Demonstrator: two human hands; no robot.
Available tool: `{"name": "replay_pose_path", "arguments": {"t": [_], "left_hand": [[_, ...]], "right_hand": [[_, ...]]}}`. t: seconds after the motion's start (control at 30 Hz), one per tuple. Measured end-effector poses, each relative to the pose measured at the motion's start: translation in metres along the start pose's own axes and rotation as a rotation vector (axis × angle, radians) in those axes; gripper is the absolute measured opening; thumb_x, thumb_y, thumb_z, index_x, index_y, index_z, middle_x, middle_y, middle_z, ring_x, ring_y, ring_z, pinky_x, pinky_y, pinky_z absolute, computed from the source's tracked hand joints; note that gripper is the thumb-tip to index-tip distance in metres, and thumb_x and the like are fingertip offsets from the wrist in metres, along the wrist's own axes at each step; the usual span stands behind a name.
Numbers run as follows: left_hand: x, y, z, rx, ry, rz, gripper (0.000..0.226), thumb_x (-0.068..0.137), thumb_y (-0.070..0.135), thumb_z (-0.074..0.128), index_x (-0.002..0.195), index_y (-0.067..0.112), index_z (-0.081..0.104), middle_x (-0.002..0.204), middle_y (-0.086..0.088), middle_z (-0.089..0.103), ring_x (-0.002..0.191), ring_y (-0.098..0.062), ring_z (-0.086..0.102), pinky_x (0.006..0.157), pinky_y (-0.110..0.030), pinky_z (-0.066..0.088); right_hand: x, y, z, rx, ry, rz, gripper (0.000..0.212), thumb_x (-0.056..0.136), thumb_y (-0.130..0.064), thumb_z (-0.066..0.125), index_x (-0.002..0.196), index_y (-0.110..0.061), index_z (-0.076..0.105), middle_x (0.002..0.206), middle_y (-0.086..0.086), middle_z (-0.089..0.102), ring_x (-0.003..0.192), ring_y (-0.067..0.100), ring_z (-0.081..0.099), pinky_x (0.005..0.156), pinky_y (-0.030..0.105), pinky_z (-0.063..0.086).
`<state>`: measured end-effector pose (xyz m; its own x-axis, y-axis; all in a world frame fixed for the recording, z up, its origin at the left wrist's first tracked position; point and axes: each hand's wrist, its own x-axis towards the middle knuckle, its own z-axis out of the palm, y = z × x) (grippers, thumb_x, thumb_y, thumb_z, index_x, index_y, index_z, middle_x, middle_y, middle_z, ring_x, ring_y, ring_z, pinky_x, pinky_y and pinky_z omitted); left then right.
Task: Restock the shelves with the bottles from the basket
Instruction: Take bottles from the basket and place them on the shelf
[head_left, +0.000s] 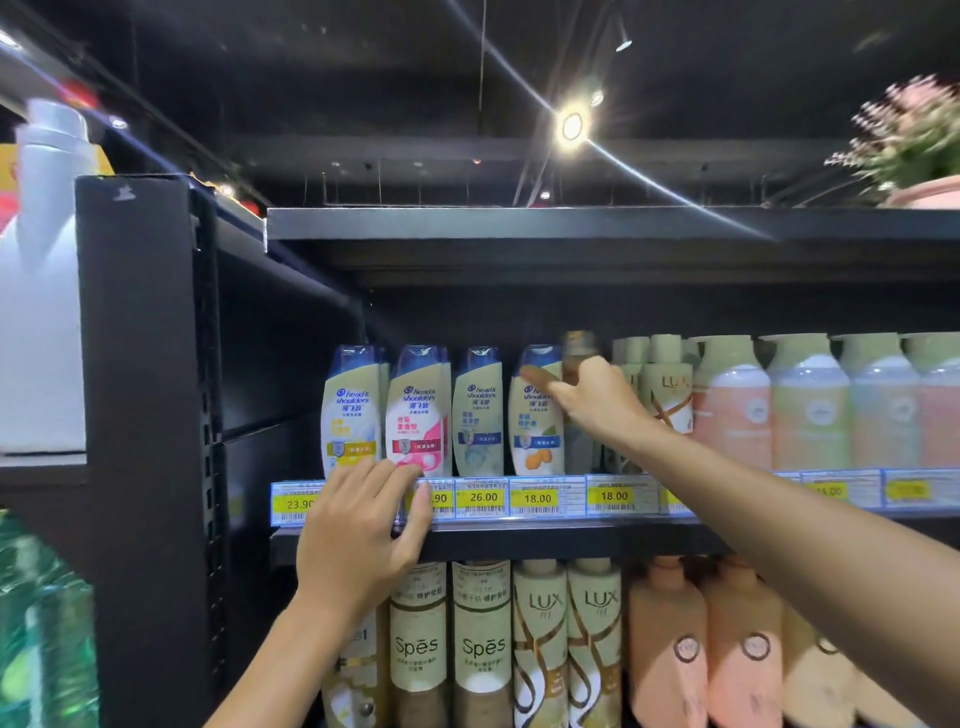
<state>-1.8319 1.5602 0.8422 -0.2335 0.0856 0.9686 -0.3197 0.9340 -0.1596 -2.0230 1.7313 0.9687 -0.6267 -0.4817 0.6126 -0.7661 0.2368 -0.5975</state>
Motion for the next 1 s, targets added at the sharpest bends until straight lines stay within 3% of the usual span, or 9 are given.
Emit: {"name": "replay_pose_path", "arguments": {"t": [0.1, 0.17, 0.3, 0.37, 0.43, 0.57, 0.7, 0.87, 1.0], "left_hand": [[0.001, 0.000, 0.000, 0.002, 0.008, 0.001, 0.027, 0.097, 0.030, 0.053, 0.096, 0.012, 0.073, 0.087, 0.004, 0.069, 0.080, -0.018, 0.061, 0.076, -0.029, 0.043], [0.001, 0.000, -0.001, -0.004, 0.008, 0.003, 0.027, 0.096, 0.030, 0.053, 0.096, 0.011, 0.073, 0.087, 0.003, 0.069, 0.080, -0.018, 0.061, 0.076, -0.030, 0.043], [0.002, 0.002, -0.002, -0.005, -0.002, -0.006, 0.029, 0.096, 0.030, 0.052, 0.098, 0.011, 0.074, 0.088, 0.003, 0.070, 0.081, -0.017, 0.062, 0.077, -0.028, 0.042], [0.002, 0.002, -0.002, -0.004, -0.006, -0.010, 0.030, 0.096, 0.031, 0.052, 0.098, 0.011, 0.074, 0.089, 0.003, 0.071, 0.082, -0.017, 0.063, 0.077, -0.028, 0.042], [0.002, 0.003, -0.003, -0.007, -0.006, -0.014, 0.029, 0.096, 0.030, 0.052, 0.097, 0.011, 0.074, 0.088, 0.003, 0.071, 0.081, -0.018, 0.063, 0.076, -0.029, 0.042], [0.002, 0.003, -0.003, -0.012, -0.019, -0.025, 0.028, 0.097, 0.030, 0.052, 0.096, 0.011, 0.073, 0.088, 0.003, 0.070, 0.081, -0.018, 0.062, 0.076, -0.030, 0.044], [0.002, 0.003, -0.003, -0.016, -0.020, -0.037, 0.028, 0.097, 0.030, 0.052, 0.094, 0.011, 0.072, 0.085, 0.002, 0.068, 0.079, -0.019, 0.061, 0.076, -0.030, 0.042], [0.002, 0.004, -0.003, -0.012, -0.028, -0.038, 0.028, 0.097, 0.030, 0.052, 0.093, 0.010, 0.072, 0.085, 0.002, 0.068, 0.079, -0.018, 0.061, 0.077, -0.028, 0.041], [0.003, 0.004, -0.003, -0.008, -0.039, -0.035, 0.026, 0.096, 0.029, 0.053, 0.092, 0.010, 0.071, 0.085, 0.002, 0.069, 0.079, -0.018, 0.061, 0.077, -0.028, 0.041]], "right_hand": [[0.005, 0.000, -0.002, -0.107, 0.005, -0.024, 0.040, 0.092, -0.045, 0.067, 0.075, -0.010, 0.061, 0.074, 0.002, 0.066, 0.062, 0.014, 0.061, 0.050, 0.029, 0.047], [0.004, 0.004, -0.005, -0.150, -0.044, -0.049, 0.043, 0.087, -0.049, 0.072, 0.083, -0.007, 0.069, 0.080, 0.005, 0.074, 0.069, 0.018, 0.069, 0.062, 0.035, 0.058], [-0.005, 0.018, -0.010, -0.306, -0.213, -0.014, 0.064, 0.072, -0.068, 0.075, 0.078, -0.004, 0.071, 0.062, 0.002, 0.074, 0.057, 0.011, 0.070, 0.061, 0.033, 0.055], [-0.006, 0.020, -0.012, -0.303, -0.261, 0.015, 0.060, 0.075, -0.064, 0.075, 0.078, -0.004, 0.071, 0.055, -0.002, 0.071, 0.054, 0.008, 0.069, 0.060, 0.030, 0.053], [-0.008, 0.017, -0.014, -0.279, -0.270, -0.002, 0.047, 0.081, -0.054, 0.075, 0.074, -0.007, 0.071, 0.052, -0.009, 0.067, 0.047, -0.001, 0.063, 0.048, 0.019, 0.046], [-0.008, 0.016, -0.011, -0.205, -0.291, -0.040, 0.028, 0.090, -0.035, 0.073, 0.079, -0.010, 0.069, 0.075, -0.011, 0.065, 0.050, -0.003, 0.063, 0.042, 0.010, 0.042], [-0.005, 0.016, -0.004, -0.195, -0.287, -0.041, 0.032, 0.091, -0.033, 0.072, 0.065, -0.019, 0.061, 0.063, -0.015, 0.059, 0.048, 0.002, 0.064, 0.040, 0.011, 0.040], [0.000, 0.017, 0.004, -0.189, -0.281, 0.007, 0.029, 0.090, -0.037, 0.073, 0.072, -0.017, 0.063, 0.060, -0.010, 0.063, 0.051, 0.005, 0.068, 0.049, 0.017, 0.045], [0.002, 0.016, 0.008, -0.174, -0.266, 0.050, 0.026, 0.091, -0.034, 0.072, 0.076, -0.018, 0.059, 0.073, -0.005, 0.065, 0.050, 0.004, 0.067, 0.043, 0.015, 0.044]]}}
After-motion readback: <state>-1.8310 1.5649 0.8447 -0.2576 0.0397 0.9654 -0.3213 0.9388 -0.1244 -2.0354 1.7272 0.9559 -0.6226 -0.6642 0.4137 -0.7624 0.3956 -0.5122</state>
